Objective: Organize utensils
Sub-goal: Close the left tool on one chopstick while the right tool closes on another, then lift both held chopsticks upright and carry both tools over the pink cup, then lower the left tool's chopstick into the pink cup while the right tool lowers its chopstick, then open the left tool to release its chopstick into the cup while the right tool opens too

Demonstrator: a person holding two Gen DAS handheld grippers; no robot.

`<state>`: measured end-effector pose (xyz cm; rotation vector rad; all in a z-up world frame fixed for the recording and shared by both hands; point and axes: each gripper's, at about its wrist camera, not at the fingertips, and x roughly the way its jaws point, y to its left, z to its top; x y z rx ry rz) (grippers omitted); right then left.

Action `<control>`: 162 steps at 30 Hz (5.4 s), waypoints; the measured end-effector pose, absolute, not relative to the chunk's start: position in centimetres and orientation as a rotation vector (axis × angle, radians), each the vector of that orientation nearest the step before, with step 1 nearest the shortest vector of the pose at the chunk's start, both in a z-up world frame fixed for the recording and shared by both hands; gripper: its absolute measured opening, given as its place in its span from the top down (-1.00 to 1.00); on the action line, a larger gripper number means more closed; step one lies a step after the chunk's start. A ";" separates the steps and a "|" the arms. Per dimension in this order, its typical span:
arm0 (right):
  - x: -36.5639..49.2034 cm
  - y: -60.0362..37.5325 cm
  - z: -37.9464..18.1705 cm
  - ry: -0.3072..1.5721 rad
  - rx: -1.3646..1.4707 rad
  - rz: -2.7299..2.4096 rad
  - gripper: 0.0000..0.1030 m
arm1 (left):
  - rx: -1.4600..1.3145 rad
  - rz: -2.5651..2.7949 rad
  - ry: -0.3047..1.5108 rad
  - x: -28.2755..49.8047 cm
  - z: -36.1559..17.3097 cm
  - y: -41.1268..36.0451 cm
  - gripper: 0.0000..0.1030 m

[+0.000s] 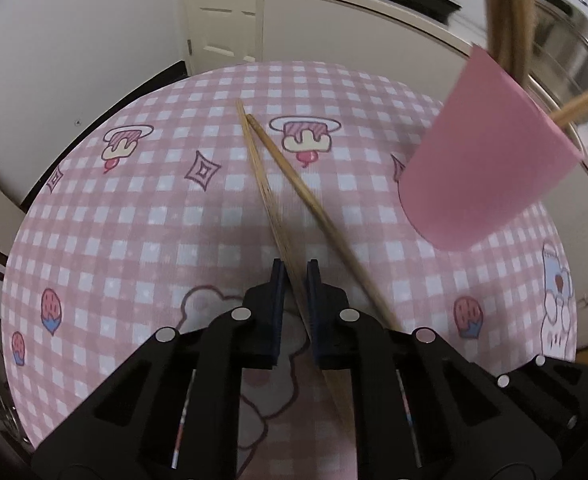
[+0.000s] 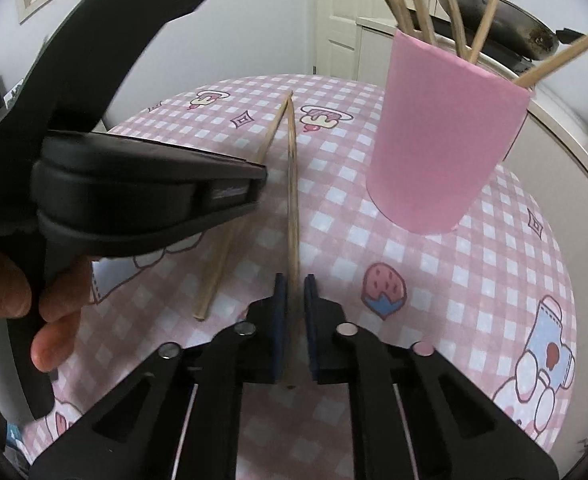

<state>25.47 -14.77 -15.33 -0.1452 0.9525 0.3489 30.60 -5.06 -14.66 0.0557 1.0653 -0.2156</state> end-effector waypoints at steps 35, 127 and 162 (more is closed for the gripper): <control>29.9 -12.7 -15.4 0.964 -0.160 0.392 0.91 | 0.119 -0.214 1.062 34.9 -14.7 -3.4 0.84; 24.4 -24.2 -1.0 -0.041 0.181 0.216 0.92 | -0.064 -0.396 0.335 27.4 1.8 -9.9 0.87; 22.8 -23.5 -6.0 0.078 0.079 0.215 0.92 | -0.080 -0.420 0.407 27.5 -0.1 -9.3 -0.10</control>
